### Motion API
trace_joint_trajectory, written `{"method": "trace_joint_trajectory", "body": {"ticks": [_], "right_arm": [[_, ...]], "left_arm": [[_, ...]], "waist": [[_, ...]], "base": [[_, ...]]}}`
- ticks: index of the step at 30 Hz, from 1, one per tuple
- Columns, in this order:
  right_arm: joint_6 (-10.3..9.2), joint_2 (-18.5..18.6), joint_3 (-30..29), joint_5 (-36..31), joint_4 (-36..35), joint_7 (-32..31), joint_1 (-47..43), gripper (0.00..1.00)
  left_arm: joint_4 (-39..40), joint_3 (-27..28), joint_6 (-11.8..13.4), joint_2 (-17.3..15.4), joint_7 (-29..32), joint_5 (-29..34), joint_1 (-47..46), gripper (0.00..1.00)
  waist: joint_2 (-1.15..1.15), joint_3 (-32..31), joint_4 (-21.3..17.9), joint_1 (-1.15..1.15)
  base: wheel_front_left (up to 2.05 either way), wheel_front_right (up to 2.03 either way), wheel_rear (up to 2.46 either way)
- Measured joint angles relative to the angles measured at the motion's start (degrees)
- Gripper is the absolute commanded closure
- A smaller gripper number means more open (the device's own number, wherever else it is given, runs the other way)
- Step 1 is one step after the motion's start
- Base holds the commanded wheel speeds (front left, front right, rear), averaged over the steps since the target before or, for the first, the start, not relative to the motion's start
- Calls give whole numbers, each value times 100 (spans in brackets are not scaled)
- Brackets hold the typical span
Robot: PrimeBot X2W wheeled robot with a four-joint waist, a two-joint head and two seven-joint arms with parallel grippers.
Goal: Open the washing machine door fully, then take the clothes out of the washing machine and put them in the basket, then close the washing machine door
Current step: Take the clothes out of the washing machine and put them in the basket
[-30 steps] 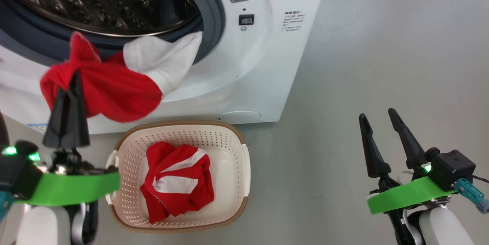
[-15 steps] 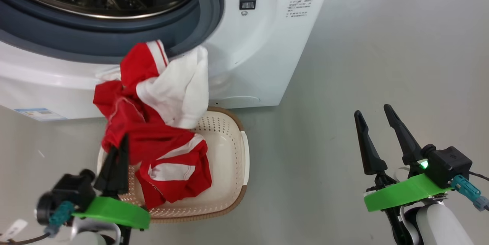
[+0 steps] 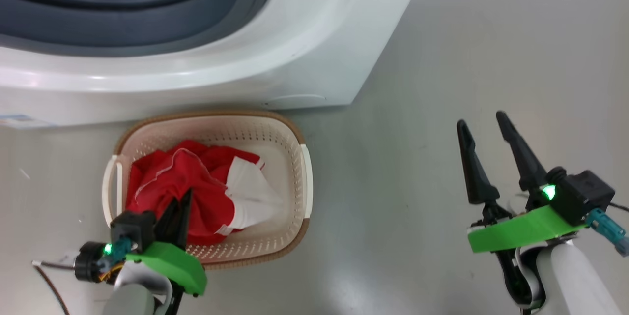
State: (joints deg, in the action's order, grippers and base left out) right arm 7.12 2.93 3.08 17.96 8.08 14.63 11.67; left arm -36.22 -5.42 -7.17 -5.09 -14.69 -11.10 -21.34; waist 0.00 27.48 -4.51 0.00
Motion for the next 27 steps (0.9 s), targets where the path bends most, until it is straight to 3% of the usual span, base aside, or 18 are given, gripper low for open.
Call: {"method": "trace_joint_trajectory", "body": {"ticks": [13, 27], "right_arm": [[0, 3, 102, 1, -146, 1, 461, 0], [0, 5, 172, 1, -222, 1, 794, 0]], "left_arm": [[-1357, -802, 0, -231, -1, -438, -1106, 100], [-2171, -1515, 0, -498, -1, -1120, -2040, 100]], "waist": [[0, 850, -105, 0], [0, 1525, -199, 0]], "base": [[0, 0, 0], [0, 0, 0]]}}
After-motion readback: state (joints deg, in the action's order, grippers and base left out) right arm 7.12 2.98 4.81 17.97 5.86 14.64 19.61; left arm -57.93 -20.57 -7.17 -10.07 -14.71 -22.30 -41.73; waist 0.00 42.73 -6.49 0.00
